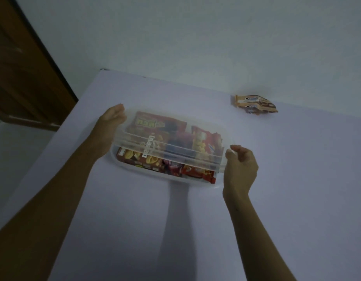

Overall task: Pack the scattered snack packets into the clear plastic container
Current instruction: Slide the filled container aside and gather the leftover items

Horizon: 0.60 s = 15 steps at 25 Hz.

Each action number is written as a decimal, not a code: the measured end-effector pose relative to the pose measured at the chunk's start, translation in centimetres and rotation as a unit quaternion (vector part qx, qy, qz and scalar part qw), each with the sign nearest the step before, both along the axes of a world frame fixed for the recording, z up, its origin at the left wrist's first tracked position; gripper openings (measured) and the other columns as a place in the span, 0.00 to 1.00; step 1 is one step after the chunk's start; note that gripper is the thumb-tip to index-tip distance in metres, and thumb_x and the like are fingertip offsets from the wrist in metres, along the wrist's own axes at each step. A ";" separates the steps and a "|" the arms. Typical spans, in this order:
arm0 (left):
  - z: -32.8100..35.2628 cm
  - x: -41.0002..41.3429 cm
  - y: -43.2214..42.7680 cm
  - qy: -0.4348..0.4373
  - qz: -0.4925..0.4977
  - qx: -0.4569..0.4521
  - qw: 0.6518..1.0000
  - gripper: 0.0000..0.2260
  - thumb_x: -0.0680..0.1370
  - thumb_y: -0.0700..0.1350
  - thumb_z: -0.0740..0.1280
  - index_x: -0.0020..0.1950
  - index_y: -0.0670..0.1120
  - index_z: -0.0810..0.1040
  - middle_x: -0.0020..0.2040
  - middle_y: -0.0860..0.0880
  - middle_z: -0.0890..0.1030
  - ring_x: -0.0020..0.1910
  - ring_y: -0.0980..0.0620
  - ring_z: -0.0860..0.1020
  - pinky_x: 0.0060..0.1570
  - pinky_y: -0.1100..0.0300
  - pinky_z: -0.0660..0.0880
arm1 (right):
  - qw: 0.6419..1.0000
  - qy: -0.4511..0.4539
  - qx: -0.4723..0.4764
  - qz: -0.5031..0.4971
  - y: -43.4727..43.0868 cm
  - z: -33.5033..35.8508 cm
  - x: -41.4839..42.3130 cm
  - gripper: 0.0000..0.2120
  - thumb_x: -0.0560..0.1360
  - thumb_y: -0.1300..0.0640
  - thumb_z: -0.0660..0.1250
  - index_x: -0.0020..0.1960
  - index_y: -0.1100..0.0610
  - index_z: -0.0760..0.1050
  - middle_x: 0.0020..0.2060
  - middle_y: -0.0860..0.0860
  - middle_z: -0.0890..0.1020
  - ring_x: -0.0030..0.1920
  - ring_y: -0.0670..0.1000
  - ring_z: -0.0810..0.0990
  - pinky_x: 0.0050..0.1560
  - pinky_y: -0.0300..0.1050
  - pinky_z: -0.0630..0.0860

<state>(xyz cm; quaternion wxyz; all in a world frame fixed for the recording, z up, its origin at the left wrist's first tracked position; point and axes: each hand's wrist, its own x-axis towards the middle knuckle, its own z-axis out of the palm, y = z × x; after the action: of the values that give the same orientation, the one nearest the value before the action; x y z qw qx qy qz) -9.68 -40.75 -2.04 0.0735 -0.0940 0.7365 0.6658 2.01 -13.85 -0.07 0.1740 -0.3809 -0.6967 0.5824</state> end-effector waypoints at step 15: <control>-3.1 2.6 -0.4 0.079 -0.051 -0.219 0.971 0.24 0.80 0.40 0.58 0.75 0.47 0.57 0.76 0.50 0.60 0.74 0.52 0.59 0.74 0.55 0.57 | 0.983 -0.007 0.150 0.103 -0.6 -4.1 3.1 0.21 0.79 0.59 0.60 0.71 0.57 0.64 0.67 0.52 0.71 0.62 0.45 0.70 0.61 0.37 0.66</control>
<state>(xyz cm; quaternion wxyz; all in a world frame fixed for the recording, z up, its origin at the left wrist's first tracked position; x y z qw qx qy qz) -7.05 -41.15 -5.18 0.0268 -0.0168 0.8717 0.4890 5.10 -14.42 -4.18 0.1629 -0.2808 -0.8129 0.4835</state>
